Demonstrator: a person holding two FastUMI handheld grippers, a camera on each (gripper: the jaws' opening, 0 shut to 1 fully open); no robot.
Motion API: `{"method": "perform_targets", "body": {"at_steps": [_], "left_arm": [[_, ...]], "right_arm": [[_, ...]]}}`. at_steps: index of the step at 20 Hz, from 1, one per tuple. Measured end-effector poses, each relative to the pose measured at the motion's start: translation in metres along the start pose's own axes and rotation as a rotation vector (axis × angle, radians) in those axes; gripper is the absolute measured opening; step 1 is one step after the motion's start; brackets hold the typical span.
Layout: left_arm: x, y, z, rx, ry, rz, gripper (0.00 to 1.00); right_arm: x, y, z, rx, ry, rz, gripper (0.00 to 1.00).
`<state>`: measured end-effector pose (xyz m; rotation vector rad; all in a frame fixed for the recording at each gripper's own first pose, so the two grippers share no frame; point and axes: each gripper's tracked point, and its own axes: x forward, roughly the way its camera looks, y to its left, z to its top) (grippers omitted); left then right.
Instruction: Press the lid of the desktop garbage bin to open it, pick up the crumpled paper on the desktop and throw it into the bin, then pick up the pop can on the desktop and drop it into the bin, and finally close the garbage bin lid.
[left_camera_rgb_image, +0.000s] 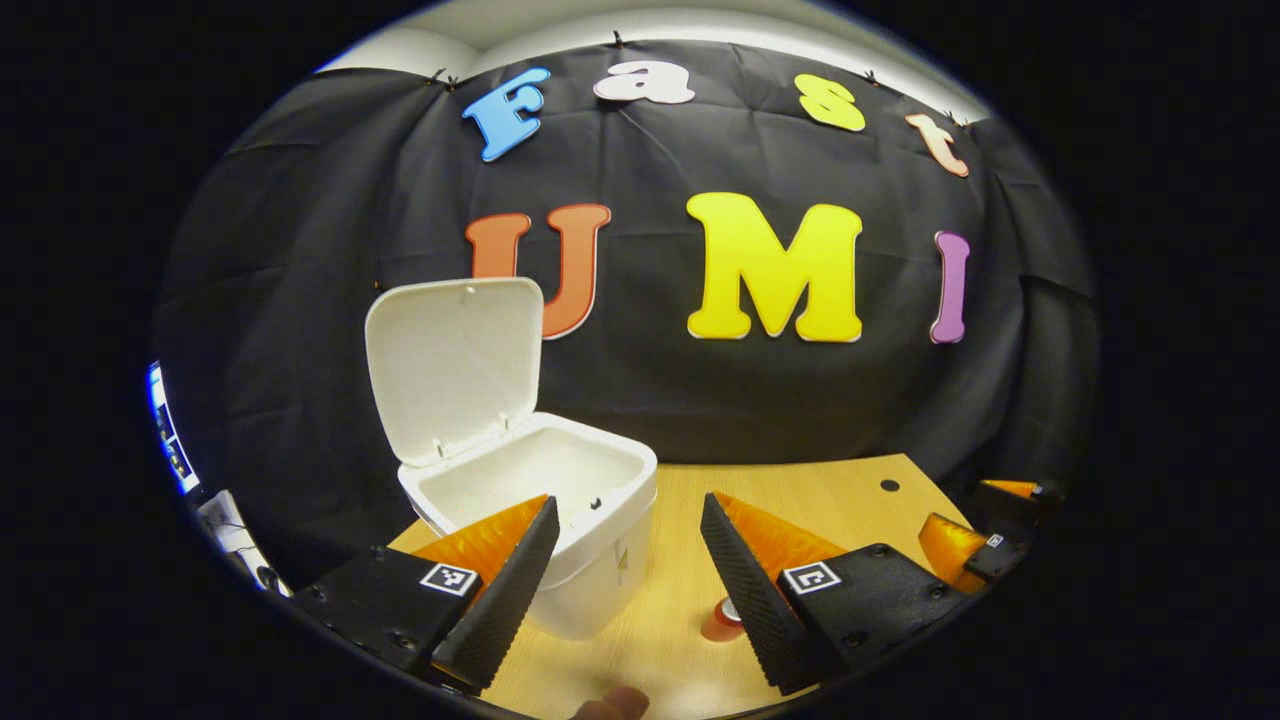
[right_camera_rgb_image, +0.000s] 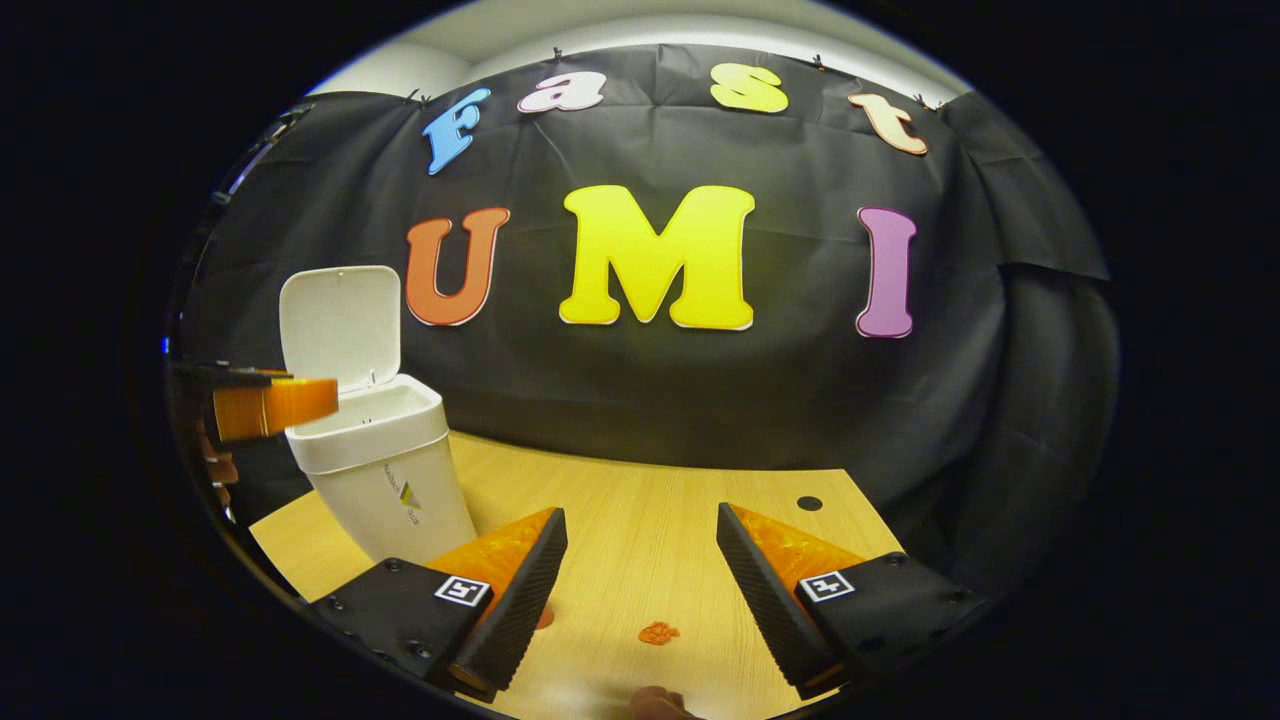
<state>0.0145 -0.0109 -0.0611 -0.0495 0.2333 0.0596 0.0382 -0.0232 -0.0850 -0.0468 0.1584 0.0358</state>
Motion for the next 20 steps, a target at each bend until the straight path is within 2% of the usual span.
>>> {"method": "perform_targets", "body": {"at_steps": [3,6,11,12,13,15,16,17,20], "left_arm": [[0.0,-0.014,-0.037,-0.004,0.058,-0.039,0.95],[0.001,-0.029,-0.069,0.044,0.114,-0.081,0.95],[-0.003,-0.05,-0.1,0.085,0.179,-0.139,0.95],[-0.003,-0.054,-0.103,0.088,0.184,-0.155,0.95],[-0.004,-0.058,-0.107,0.094,0.186,-0.166,0.95],[-0.004,-0.059,-0.112,0.12,0.192,-0.172,0.95],[-0.002,-0.058,-0.114,0.129,0.191,-0.169,1.0],[-0.001,-0.057,-0.116,0.133,0.192,-0.163,0.95],[0.0,-0.055,-0.126,0.112,0.219,-0.149,0.95]], "right_arm": [[0.007,-0.007,-0.029,0.01,0.066,-0.016,0.96],[0.021,-0.014,-0.062,0.038,0.144,-0.038,0.96],[0.048,-0.022,-0.13,0.049,0.302,-0.057,0.96],[0.055,-0.021,-0.145,0.056,0.338,-0.054,0.93],[0.06,-0.021,-0.159,0.056,0.374,-0.06,0.96],[0.07,-0.029,-0.182,0.027,0.434,-0.106,0.96],[0.077,-0.028,-0.19,0.027,0.456,-0.109,0.96],[0.083,-0.027,-0.198,0.034,0.48,-0.11,0.96],[0.098,-0.026,-0.224,0.046,0.566,-0.116,0.96]]}}
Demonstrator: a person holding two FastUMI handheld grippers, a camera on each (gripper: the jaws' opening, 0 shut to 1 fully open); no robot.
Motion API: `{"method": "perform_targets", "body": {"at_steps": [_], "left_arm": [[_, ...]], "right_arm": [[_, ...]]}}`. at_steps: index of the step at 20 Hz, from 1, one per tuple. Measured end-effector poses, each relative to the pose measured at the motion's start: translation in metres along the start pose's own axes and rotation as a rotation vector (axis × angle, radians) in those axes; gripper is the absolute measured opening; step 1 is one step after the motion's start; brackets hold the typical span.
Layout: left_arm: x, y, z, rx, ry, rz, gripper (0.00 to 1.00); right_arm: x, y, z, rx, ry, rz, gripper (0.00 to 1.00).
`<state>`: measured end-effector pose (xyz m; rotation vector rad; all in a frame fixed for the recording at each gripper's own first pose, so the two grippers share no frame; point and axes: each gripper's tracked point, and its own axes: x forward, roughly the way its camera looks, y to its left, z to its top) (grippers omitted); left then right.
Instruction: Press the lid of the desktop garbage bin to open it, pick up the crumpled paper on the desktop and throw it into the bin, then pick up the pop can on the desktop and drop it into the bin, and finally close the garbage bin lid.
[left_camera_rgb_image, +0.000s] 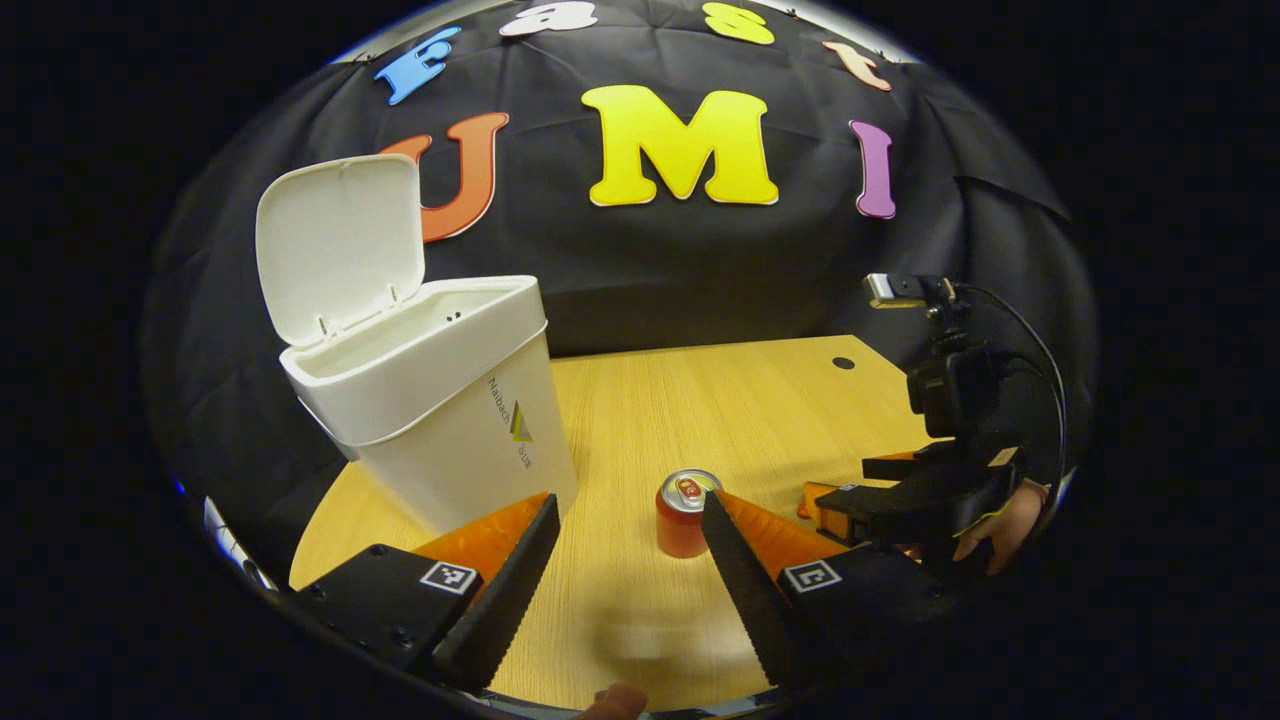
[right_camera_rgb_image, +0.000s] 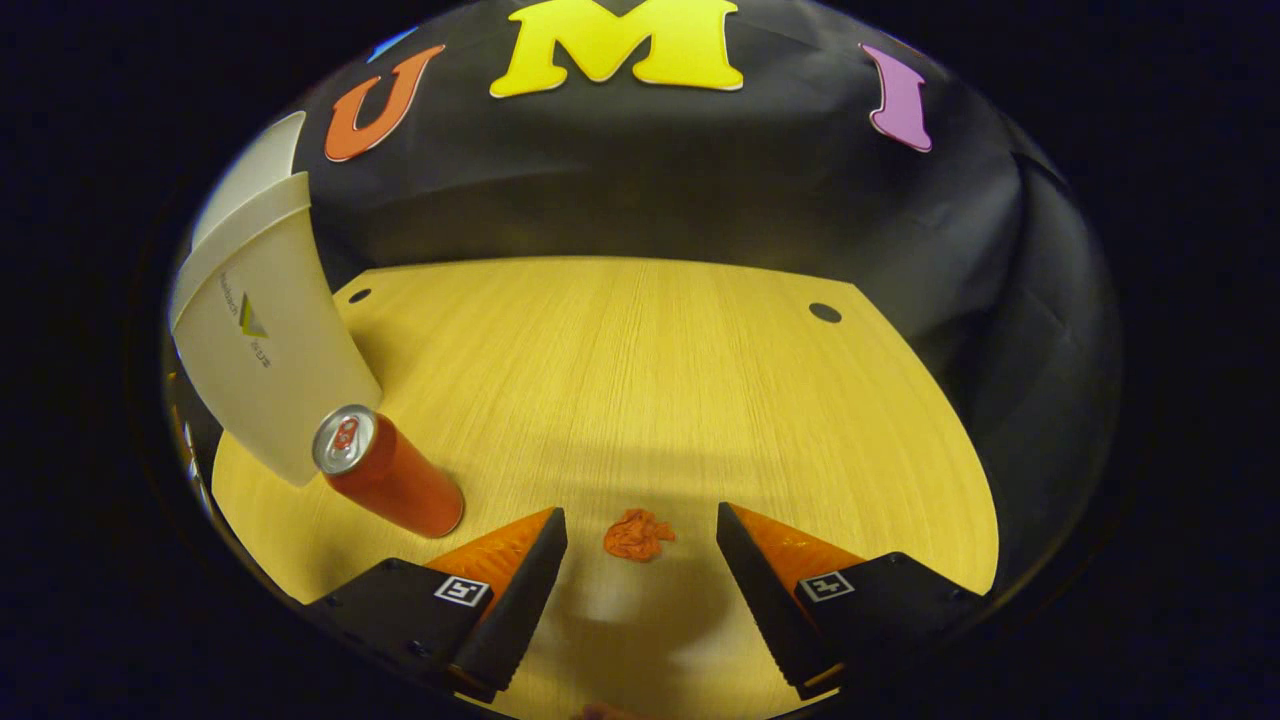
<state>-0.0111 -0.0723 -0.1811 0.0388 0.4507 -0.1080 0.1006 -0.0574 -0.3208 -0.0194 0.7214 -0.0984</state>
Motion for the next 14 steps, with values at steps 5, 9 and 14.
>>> {"method": "perform_targets", "body": {"at_steps": [5,9,14], "left_arm": [[-0.001,0.003,-0.025,-0.025,0.056,0.015,0.95],[-0.006,0.009,-0.036,-0.049,0.085,0.027,0.95],[-0.008,0.021,-0.042,-0.08,0.097,0.052,0.95]], "right_arm": [[0.036,0.002,-0.012,-0.017,0.102,0.001,0.9],[0.051,0.004,-0.028,0.008,0.191,0.014,0.88],[0.053,0.011,-0.026,-0.006,0.243,0.038,0.61]]}}
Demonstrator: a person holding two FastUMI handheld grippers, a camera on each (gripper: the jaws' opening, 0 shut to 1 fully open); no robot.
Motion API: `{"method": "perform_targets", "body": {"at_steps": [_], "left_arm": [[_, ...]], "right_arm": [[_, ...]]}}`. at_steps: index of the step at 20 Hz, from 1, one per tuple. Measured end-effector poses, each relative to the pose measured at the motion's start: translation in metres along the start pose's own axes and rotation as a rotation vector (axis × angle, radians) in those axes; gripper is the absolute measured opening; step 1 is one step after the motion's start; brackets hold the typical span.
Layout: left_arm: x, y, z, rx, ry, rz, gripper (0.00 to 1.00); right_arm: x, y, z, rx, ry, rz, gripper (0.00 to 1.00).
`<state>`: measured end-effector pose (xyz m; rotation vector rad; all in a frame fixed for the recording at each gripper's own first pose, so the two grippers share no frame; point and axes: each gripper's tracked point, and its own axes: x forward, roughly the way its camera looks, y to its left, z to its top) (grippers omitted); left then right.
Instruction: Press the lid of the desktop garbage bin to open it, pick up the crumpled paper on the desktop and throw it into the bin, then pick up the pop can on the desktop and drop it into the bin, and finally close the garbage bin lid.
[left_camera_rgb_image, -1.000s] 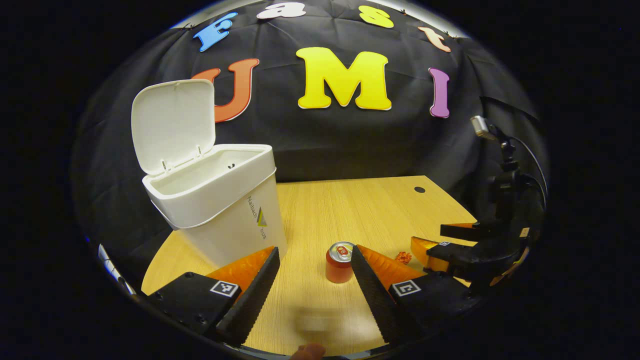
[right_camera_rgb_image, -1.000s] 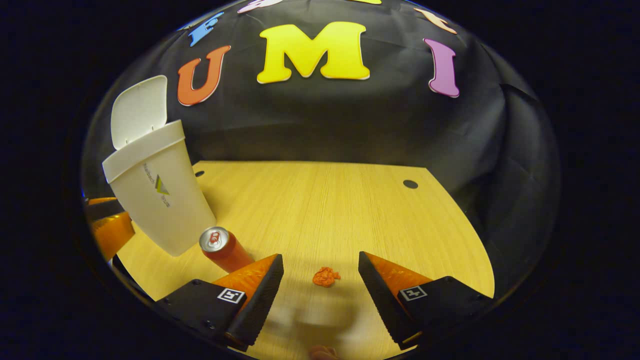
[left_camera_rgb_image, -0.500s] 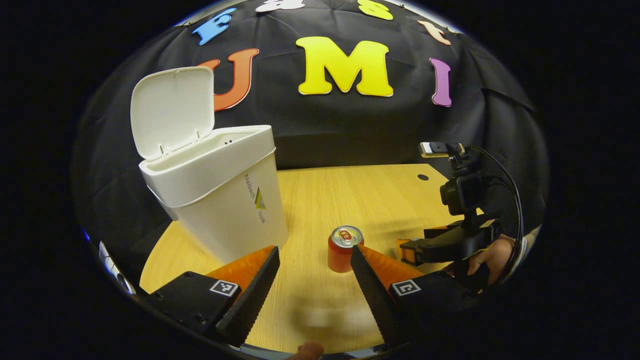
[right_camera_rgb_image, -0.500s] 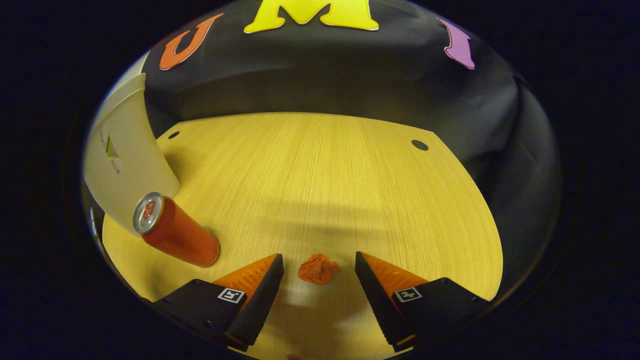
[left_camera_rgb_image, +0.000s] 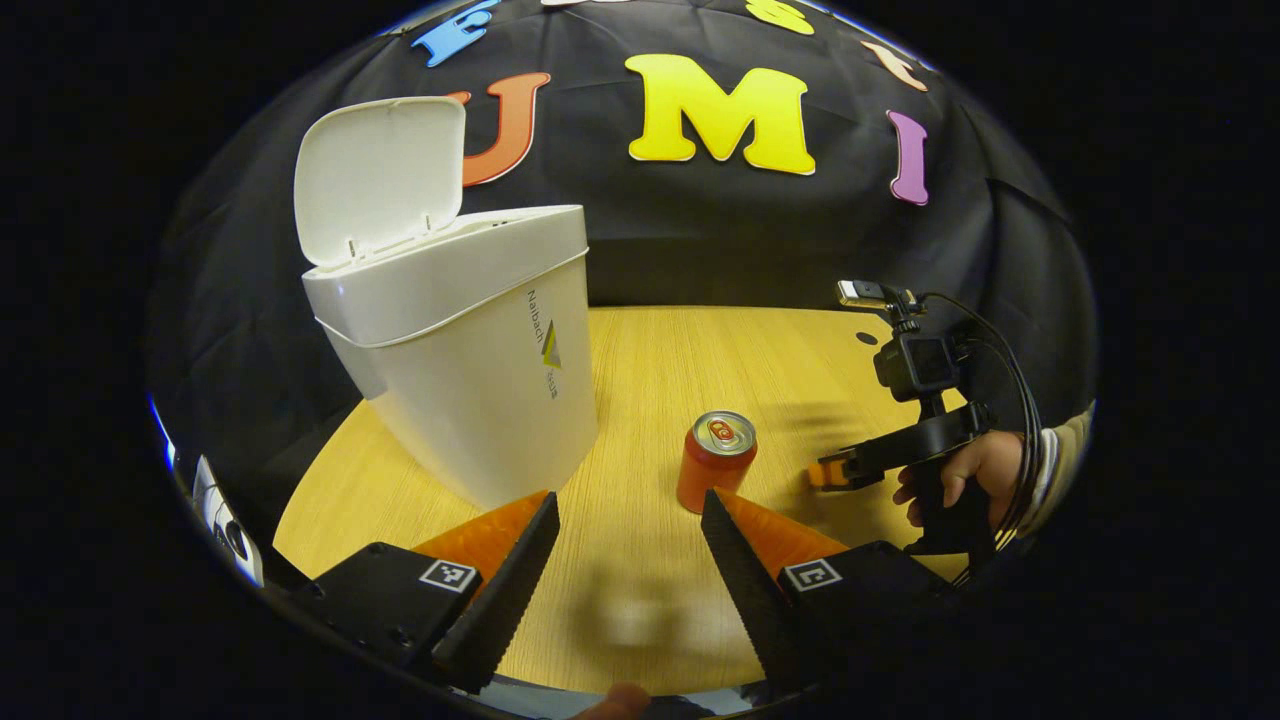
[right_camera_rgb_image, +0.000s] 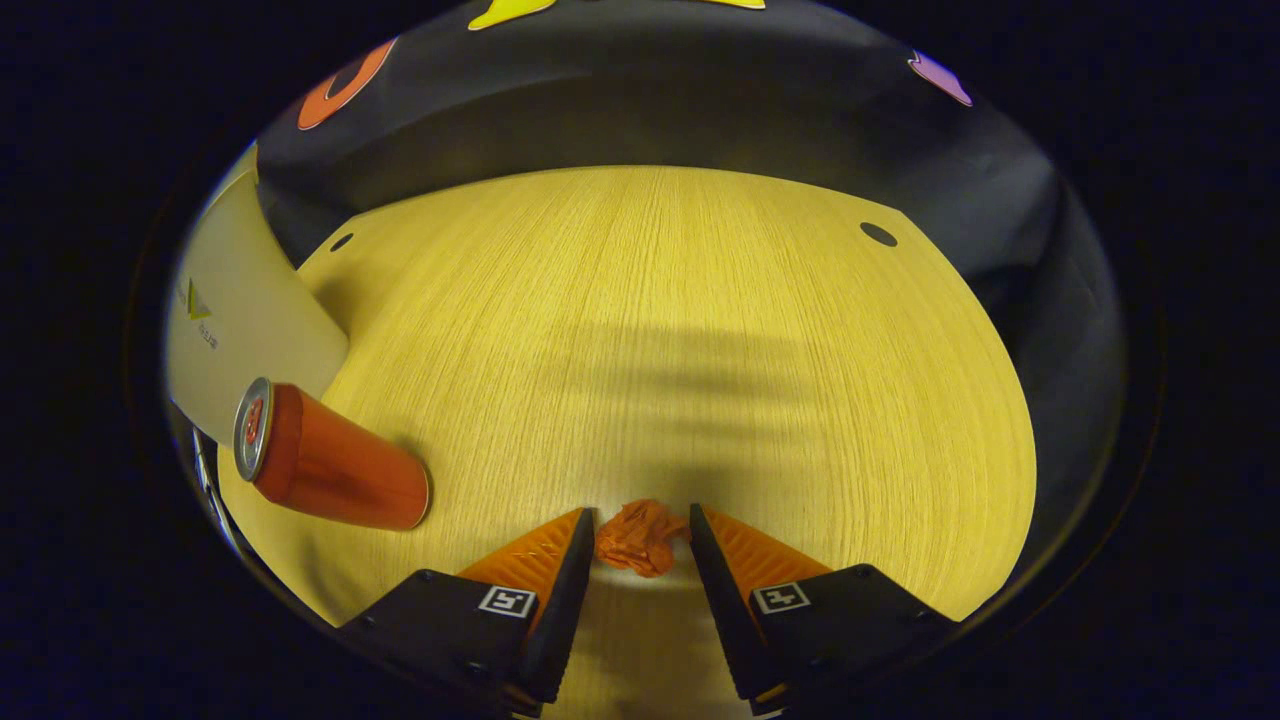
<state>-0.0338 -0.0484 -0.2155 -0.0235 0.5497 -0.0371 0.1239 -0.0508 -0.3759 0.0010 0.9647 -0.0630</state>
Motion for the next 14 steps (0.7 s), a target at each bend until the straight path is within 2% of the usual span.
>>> {"method": "perform_targets", "body": {"at_steps": [1,3,6,7,12,13,14], "left_arm": [[0.0,0.002,0.0,-0.007,0.001,0.005,0.95],[-0.002,0.007,0.001,-0.008,-0.003,0.017,0.95],[-0.005,0.014,0.006,0.007,-0.014,0.032,0.95],[-0.006,0.013,0.01,0.014,-0.024,0.028,0.95],[-0.015,0.007,0.027,0.046,-0.077,0.006,0.95],[-0.017,0.007,0.03,0.046,-0.089,0.003,0.95],[-0.018,0.005,0.032,0.042,-0.1,-0.008,0.95]], "right_arm": [[-0.004,0.001,0.0,-0.003,0.004,0.003,0.67],[0.0,-0.001,0.002,0.022,0.023,-0.002,0.38],[0.0,0.0,0.001,0.013,0.026,0.011,0.41],[0.0,0.002,0.002,0.011,0.026,0.026,0.37],[-0.009,0.0,0.005,0.01,0.003,0.041,0.39],[-0.011,-0.001,0.006,0.011,-0.001,0.034,0.37],[-0.02,-0.002,0.005,0.006,0.0,0.026,0.3]]}}
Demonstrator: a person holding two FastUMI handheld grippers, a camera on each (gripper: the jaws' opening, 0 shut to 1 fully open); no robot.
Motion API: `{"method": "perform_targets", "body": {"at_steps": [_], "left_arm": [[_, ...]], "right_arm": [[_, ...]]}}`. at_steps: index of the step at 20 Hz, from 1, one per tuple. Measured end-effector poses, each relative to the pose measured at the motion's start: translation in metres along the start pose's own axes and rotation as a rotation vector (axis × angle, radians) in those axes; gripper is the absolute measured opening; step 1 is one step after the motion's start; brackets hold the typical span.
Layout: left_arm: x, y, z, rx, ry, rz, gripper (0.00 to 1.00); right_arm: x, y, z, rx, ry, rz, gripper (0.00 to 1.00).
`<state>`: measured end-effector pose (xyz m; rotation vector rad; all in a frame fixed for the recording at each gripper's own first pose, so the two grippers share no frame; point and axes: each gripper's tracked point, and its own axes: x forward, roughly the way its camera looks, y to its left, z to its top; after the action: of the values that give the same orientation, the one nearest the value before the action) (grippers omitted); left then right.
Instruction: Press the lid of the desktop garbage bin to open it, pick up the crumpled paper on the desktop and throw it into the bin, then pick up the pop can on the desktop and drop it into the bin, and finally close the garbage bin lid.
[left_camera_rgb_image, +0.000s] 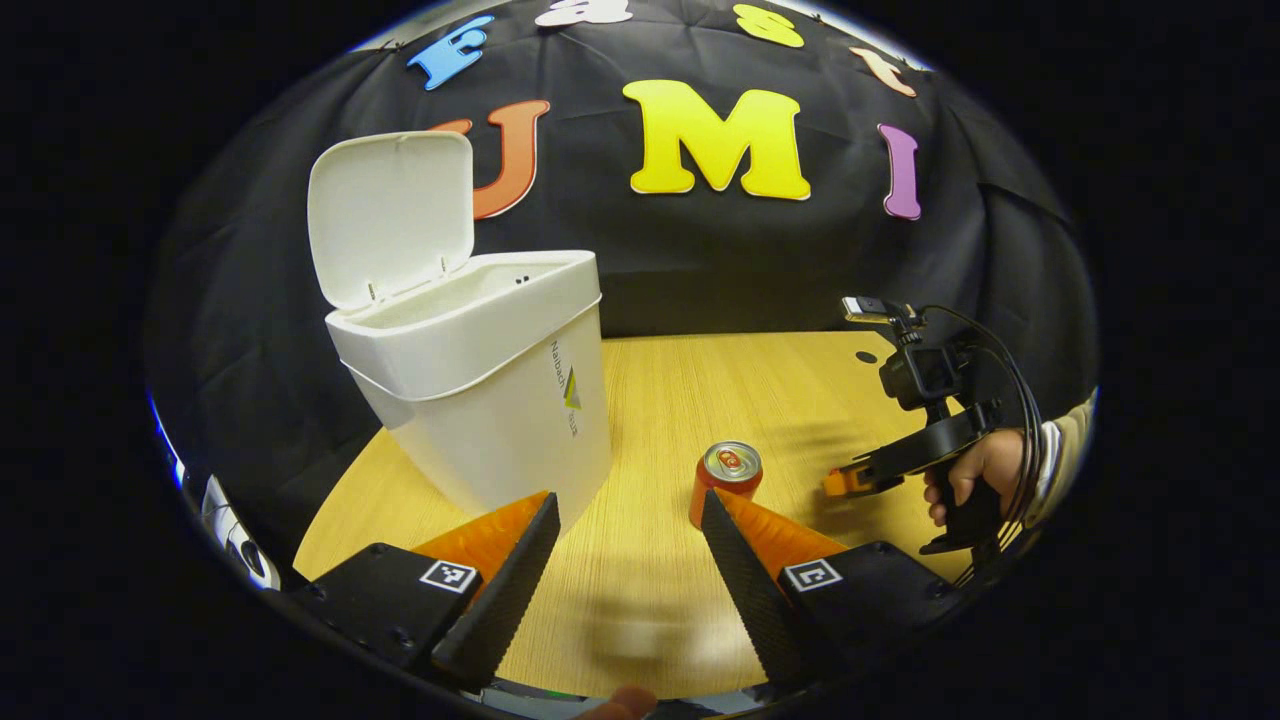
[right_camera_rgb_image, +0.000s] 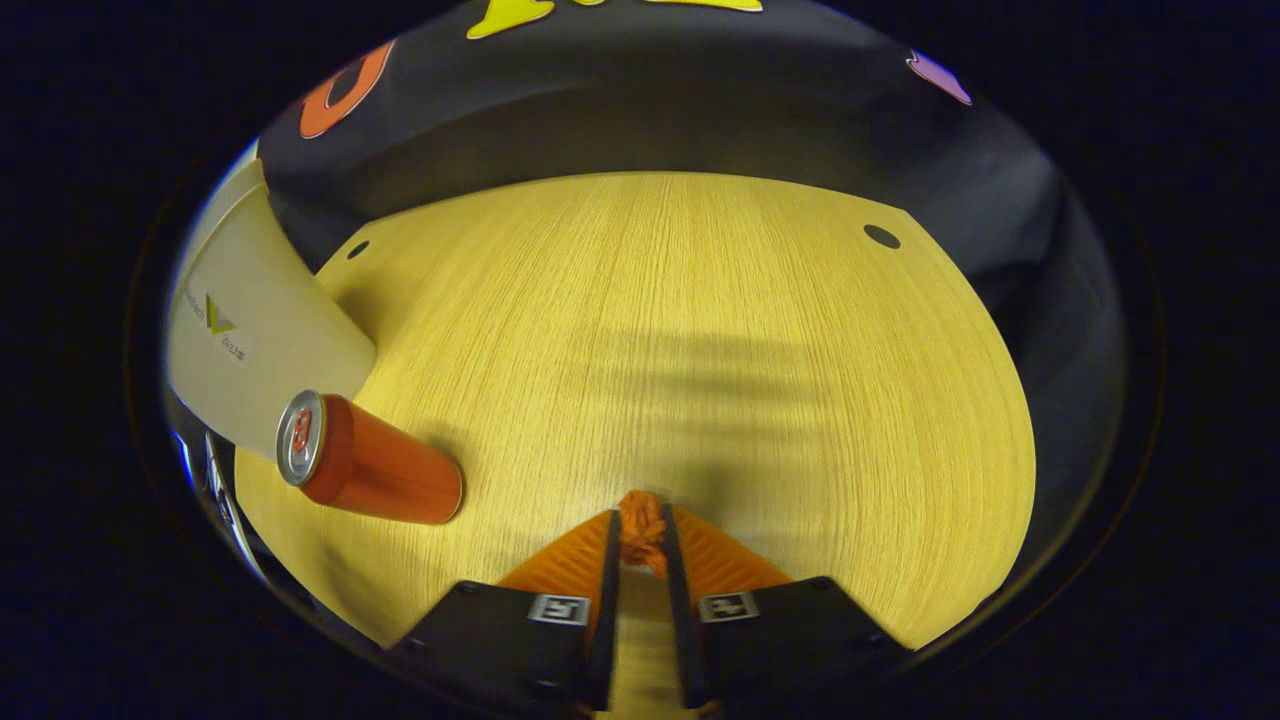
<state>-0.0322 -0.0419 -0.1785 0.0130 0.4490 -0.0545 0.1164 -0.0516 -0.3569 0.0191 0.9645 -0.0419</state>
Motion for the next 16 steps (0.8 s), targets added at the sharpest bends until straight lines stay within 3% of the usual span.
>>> {"method": "perform_targets", "body": {"at_steps": [1,4,8,11,16], "left_arm": [[-0.001,-0.001,0.003,-0.006,-0.007,-0.01,0.95],[-0.002,0.005,0.009,-0.011,-0.029,-0.016,0.95],[-0.002,0.006,0.006,-0.019,-0.053,-0.054,0.95],[-0.001,0.012,0.0,-0.024,-0.049,-0.068,0.95],[0.002,0.03,-0.002,-0.01,-0.071,-0.089,0.95]], "right_arm": [[-0.01,0.002,0.003,-0.002,-0.006,0.005,0.23],[-0.042,0.0,0.021,-0.011,-0.056,0.004,0.23],[-0.116,0.02,0.086,0.0,-0.197,0.059,0.23],[-0.161,0.045,0.13,-0.008,-0.287,0.101,0.23],[-0.223,0.127,0.183,-0.121,-0.424,0.199,0.23]]}}
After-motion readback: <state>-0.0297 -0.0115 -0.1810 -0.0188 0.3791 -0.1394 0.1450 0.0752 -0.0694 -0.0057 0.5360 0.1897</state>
